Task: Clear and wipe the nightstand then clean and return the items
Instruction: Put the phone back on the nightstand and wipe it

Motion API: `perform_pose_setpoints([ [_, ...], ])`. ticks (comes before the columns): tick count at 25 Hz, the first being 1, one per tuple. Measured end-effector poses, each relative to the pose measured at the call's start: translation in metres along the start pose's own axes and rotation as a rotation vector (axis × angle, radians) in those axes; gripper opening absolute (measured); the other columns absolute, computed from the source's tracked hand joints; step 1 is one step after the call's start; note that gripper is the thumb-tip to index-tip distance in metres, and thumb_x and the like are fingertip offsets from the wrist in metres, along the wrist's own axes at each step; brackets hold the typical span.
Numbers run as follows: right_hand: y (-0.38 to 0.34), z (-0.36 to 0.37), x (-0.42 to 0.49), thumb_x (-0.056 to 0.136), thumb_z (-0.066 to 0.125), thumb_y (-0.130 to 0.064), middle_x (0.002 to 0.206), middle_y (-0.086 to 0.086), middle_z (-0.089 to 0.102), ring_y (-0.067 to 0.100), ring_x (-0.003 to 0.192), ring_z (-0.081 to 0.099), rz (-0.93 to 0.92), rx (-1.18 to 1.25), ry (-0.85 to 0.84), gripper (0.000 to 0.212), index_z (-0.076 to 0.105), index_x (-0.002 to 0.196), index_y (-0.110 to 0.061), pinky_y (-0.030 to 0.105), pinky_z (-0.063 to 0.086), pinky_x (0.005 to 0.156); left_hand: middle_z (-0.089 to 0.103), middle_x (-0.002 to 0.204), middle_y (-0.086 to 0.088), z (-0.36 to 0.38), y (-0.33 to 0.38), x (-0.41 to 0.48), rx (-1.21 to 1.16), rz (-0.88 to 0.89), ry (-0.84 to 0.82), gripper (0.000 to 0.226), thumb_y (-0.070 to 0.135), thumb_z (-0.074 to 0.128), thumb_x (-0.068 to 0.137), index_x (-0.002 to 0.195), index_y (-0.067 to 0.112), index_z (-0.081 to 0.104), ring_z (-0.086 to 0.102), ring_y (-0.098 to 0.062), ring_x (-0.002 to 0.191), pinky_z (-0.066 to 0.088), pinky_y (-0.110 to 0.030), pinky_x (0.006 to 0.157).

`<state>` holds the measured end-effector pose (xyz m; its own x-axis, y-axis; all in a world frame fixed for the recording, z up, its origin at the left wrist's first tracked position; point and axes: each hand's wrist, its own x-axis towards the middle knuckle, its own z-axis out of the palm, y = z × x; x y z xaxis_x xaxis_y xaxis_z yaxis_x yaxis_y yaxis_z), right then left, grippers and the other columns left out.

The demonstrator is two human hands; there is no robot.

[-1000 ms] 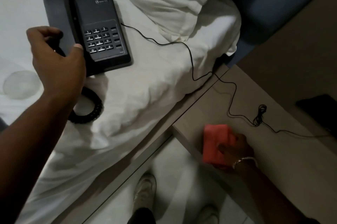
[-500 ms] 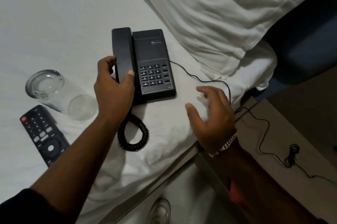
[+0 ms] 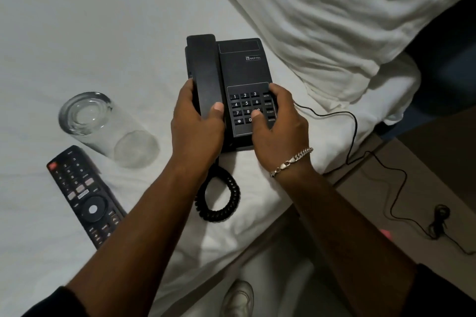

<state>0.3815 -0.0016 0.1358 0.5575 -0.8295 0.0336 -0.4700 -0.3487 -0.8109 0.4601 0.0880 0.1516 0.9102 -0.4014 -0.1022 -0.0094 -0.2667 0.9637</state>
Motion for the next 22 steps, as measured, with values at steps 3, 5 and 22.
perform_pose_setpoints([
  [3, 0.013, -0.029, -0.029, 0.088, 0.061, -0.01, 0.127, 0.006, 0.064, 0.02, 0.116, 0.06, 0.014, 0.04, 0.091, 0.045, 0.052, 0.132, -0.013, 0.025, 0.043, 0.099, 0.064, 0.122, 0.013, 0.014, 0.009, -0.033, 0.011, 0.074, -0.057, 0.05, 0.005, 0.054, 0.092, 0.138, 0.025, 0.049, 0.061, 0.007, 0.104, 0.053, -0.021, 0.092],
  [5, 0.027, -0.057, -0.053, 0.086, 0.063, -0.009, 0.124, 0.005, 0.066, 0.018, 0.114, 0.062, 0.026, 0.067, 0.168, 0.044, 0.056, 0.129, -0.013, 0.03, 0.048, 0.098, 0.061, 0.133, 0.008, 0.03, 0.014, -0.061, -0.002, 0.106, -0.114, 0.056, 0.001, 0.054, 0.092, 0.142, 0.024, 0.046, 0.059, 0.001, 0.117, 0.049, -0.027, 0.102],
  [22, 0.281, -0.217, -0.112, 0.08, 0.072, -0.012, 0.128, 0.001, 0.064, 0.017, 0.119, 0.058, 0.517, 0.089, 0.472, 0.049, 0.06, 0.127, -0.022, 0.033, 0.047, 0.102, 0.059, 0.135, 0.002, 0.295, -0.06, -0.16, 0.087, 0.046, -0.891, 0.056, 0.001, 0.057, 0.093, 0.142, 0.028, 0.044, 0.058, -0.016, 0.124, 0.05, -0.047, 0.103],
])
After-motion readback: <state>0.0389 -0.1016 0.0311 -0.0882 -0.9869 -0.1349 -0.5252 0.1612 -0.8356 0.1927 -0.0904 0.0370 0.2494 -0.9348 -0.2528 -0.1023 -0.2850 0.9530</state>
